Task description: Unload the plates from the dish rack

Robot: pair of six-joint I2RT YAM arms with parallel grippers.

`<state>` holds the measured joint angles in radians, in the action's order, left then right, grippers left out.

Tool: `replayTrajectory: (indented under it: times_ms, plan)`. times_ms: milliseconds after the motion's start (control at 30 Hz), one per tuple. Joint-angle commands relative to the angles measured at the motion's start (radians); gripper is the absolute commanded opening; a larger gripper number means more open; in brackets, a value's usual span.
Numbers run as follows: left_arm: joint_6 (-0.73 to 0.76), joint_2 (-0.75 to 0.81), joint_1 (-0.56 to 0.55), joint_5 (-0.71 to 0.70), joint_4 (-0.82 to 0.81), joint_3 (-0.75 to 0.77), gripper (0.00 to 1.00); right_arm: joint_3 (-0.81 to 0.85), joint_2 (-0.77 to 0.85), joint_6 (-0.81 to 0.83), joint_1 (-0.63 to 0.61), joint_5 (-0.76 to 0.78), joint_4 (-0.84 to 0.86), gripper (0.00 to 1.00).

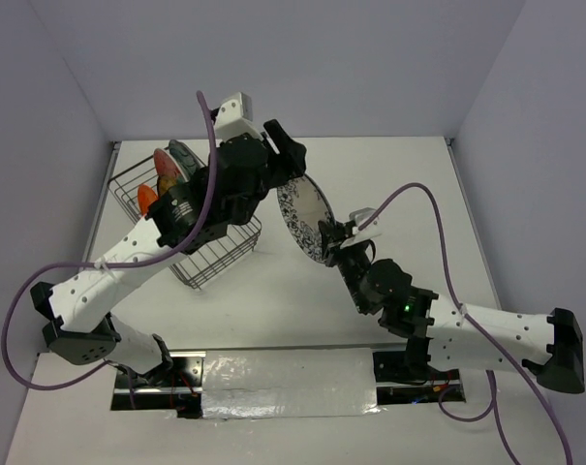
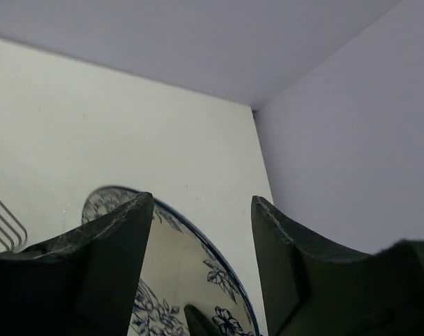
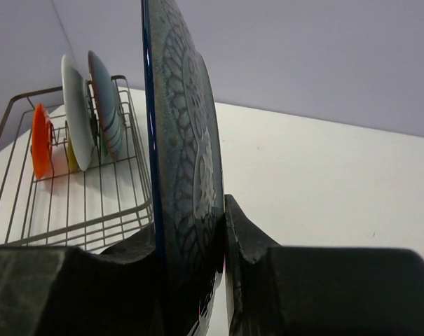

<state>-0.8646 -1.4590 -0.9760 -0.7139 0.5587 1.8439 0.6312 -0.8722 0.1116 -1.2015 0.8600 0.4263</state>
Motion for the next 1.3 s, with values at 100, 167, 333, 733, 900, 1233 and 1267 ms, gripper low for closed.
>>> replayTrajectory:
  times_ms: [100, 167, 333, 733, 900, 1233, 1267]
  plan:
    - [0.174, 0.035, 0.002, -0.102, -0.116, 0.108, 0.8, 0.024, 0.045, -0.253, 0.174, -0.092, -0.033, 0.0]
    - [0.214, 0.055, 0.0, -0.102, -0.082, 0.127, 0.85, 0.021, 0.065, -0.334, 0.284, -0.197, -0.124, 0.0]
    - [0.404, 0.156, 0.0, -0.029, 0.015, 0.02, 1.0, 0.125, -0.017, -0.553, 0.77, -0.78, -0.349, 0.0]
    - [0.366, 0.618, 0.014, -0.036, 0.207, -0.495, 0.99, 0.249, -0.595, -0.877, 1.254, -1.506, -0.02, 0.0]
    - [0.418, 0.79, 0.016, 0.051, 0.242, -0.6, 1.0, 0.369, -0.841, -0.922, 1.284, -1.609, 0.053, 0.02]
    - [0.418, 0.953, 0.014, -0.01, 0.17, -0.892, 0.99, 0.466, -1.047, -0.896, 1.287, -1.572, -0.03, 0.24]
    - [0.408, 0.969, 0.014, -0.015, 0.162, -0.916, 1.0, 0.466, -1.047, -0.895, 1.287, -1.569, -0.04, 0.26]
